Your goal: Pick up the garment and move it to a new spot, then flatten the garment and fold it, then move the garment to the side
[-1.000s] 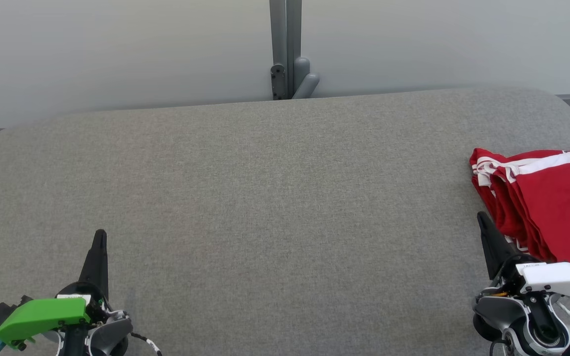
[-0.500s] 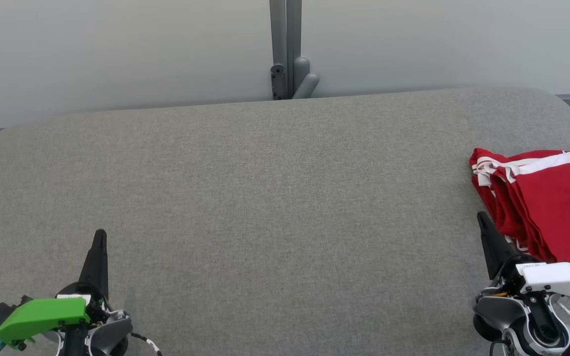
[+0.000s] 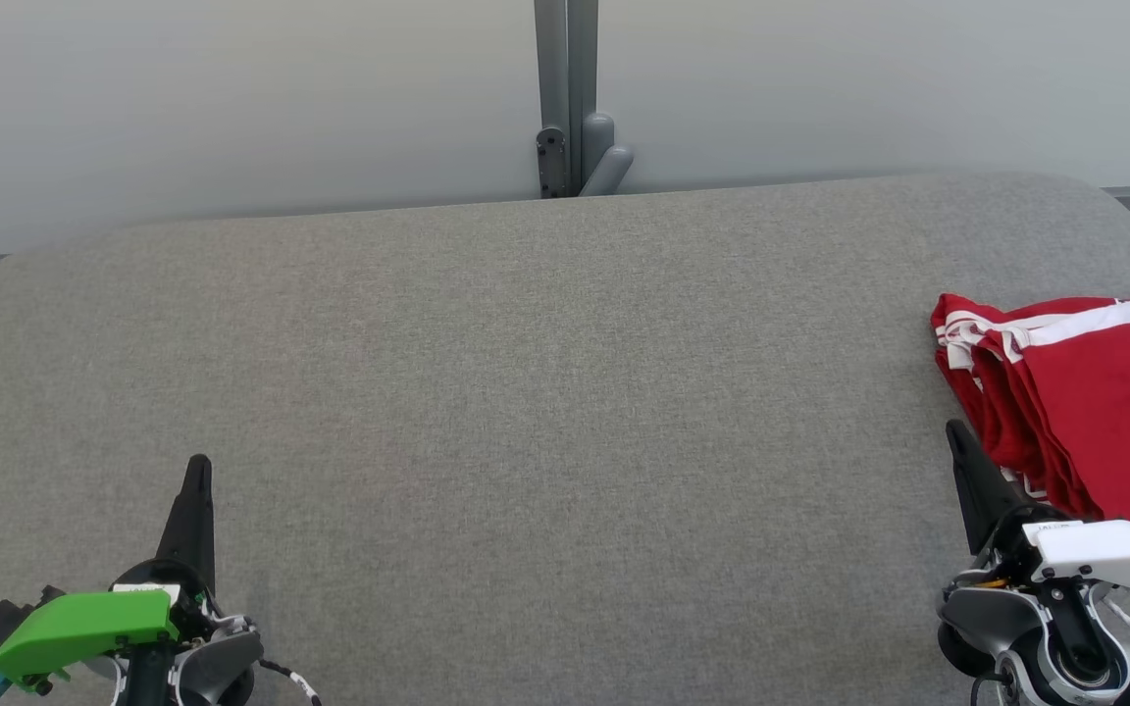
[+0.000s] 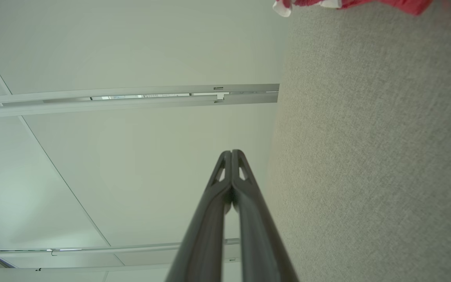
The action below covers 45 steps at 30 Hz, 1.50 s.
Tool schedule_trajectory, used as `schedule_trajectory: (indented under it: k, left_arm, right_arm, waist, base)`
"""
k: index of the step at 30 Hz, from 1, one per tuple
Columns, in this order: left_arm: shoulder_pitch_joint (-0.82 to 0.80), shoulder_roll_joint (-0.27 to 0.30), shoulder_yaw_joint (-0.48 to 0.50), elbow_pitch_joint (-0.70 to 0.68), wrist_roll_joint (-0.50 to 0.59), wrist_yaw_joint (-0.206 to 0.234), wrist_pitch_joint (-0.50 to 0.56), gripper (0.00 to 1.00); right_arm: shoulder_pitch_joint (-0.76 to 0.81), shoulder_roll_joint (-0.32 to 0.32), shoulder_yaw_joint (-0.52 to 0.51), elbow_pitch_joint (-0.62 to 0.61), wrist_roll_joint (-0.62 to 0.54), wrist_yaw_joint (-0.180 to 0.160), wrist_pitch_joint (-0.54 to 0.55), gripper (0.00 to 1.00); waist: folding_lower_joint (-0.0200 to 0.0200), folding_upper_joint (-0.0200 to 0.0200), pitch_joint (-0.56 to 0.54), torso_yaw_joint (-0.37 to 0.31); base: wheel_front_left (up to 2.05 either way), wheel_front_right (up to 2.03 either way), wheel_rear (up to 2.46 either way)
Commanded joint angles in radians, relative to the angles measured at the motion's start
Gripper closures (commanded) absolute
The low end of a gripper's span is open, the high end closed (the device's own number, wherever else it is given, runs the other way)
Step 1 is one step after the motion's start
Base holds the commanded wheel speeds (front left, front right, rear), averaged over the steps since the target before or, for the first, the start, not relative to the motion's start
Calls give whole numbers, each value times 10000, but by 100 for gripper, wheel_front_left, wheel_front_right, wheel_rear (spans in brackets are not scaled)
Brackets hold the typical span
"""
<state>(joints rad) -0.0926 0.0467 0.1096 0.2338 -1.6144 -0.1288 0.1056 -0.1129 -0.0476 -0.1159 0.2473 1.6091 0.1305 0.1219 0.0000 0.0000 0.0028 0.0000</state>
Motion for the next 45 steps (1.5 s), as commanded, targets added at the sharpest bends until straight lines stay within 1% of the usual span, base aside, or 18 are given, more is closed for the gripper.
schedule_trajectory:
  k: [1, 45]
  left_arm:
    - [-106, 66, 41, -12, -4, -42, 37, 100]
    - [-106, 66, 40, -12, -4, -43, 36, 100]
  right_arm:
    - [67, -49, -22, -50, 66, 4, 44, 100]
    - [68, -49, -21, -50, 67, 4, 43, 100]
  waist:
    - [0, 0, 0, 0]
    - [0, 0, 0, 0]
  base:
    - [0, 0, 0]
    - [0, 0, 0]
